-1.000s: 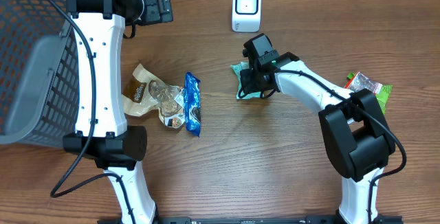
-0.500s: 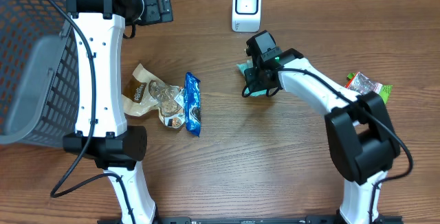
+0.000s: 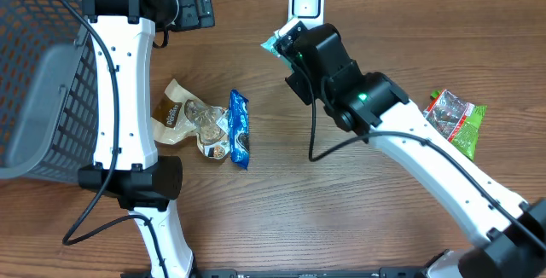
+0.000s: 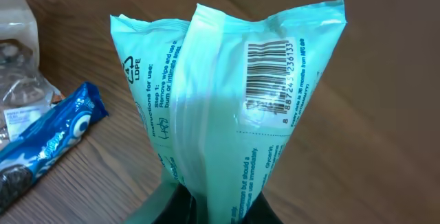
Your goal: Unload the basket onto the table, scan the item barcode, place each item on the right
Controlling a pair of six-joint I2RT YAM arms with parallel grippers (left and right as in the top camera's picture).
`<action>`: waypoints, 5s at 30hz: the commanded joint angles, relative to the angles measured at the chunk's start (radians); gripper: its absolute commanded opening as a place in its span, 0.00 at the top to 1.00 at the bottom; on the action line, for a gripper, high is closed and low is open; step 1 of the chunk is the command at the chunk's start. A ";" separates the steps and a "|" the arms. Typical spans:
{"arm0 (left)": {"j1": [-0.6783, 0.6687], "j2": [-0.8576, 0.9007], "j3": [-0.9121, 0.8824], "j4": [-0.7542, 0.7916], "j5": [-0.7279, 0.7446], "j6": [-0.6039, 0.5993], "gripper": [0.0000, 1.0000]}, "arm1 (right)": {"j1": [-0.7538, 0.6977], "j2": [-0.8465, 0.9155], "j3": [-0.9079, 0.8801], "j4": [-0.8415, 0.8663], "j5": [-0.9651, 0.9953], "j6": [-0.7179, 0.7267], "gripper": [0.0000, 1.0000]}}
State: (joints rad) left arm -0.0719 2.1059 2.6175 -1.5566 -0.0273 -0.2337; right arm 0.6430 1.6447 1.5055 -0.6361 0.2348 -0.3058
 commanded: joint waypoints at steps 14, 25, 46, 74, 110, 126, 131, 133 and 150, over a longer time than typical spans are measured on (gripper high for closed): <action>0.000 0.000 0.011 -0.002 -0.006 0.001 0.00 | -0.003 -0.182 0.022 -0.028 -0.194 -0.410 0.96; 0.000 0.000 0.011 -0.002 -0.006 0.001 0.00 | -0.003 -0.268 0.022 -0.093 -0.449 -0.515 0.96; 0.000 0.000 0.011 -0.002 -0.006 0.001 0.00 | -0.003 -0.303 0.020 -0.134 -0.576 -0.615 0.96; 0.000 0.000 0.011 -0.002 -0.006 0.001 0.00 | 0.004 0.288 -0.001 0.068 0.632 -0.137 0.96; 0.000 0.000 0.011 -0.002 -0.006 0.001 0.00 | -0.360 0.269 0.192 -0.313 -0.689 0.479 0.04; 0.000 0.000 0.011 -0.002 -0.006 0.001 0.00 | -0.579 0.304 -0.262 0.164 -0.908 0.859 0.13; 0.000 0.000 0.011 -0.002 -0.006 0.001 0.00 | -0.547 0.304 -0.362 0.322 -0.875 0.984 0.16; 0.000 0.000 0.011 -0.002 -0.006 0.001 0.00 | -0.534 0.304 -0.384 0.352 -0.853 1.022 0.18; 0.000 0.000 0.011 -0.002 -0.006 0.001 0.00 | -0.357 0.435 -0.405 0.574 -0.577 1.197 0.31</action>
State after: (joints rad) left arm -0.0719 2.1059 2.6175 -1.5566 -0.0273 -0.2337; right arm 0.2710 2.0102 1.1122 -0.0555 -0.4480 0.8597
